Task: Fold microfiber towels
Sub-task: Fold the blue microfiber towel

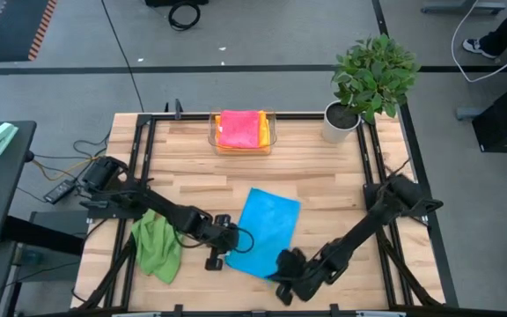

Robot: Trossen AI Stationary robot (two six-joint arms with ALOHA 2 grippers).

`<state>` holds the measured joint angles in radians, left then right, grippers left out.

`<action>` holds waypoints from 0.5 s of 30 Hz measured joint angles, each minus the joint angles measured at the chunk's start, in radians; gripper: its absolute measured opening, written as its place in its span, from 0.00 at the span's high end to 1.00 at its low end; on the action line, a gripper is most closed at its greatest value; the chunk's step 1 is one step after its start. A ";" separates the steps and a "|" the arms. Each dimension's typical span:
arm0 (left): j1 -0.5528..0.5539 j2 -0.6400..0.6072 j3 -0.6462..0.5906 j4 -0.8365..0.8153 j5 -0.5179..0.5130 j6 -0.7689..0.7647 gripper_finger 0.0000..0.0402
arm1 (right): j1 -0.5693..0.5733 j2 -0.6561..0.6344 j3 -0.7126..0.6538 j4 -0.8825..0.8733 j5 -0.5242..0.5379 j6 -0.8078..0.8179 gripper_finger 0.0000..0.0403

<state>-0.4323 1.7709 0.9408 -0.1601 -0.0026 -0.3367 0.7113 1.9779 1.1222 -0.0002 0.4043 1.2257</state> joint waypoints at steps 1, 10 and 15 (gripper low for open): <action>-0.001 0.000 -0.001 -0.006 0.006 0.000 0.99 | 0.004 0.025 0.027 -0.002 -0.009 0.000 1.00; -0.028 0.000 0.001 -0.007 0.007 0.001 0.99 | 0.026 0.124 0.091 -0.033 -0.039 0.073 1.00; -0.058 -0.001 0.003 0.022 0.008 -0.020 0.98 | 0.023 0.105 0.093 -0.096 -0.123 0.072 1.00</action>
<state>-0.4898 1.7702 0.9436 -0.1380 0.0055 -0.3564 0.7343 2.0830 1.2153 -0.0962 0.2817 1.2981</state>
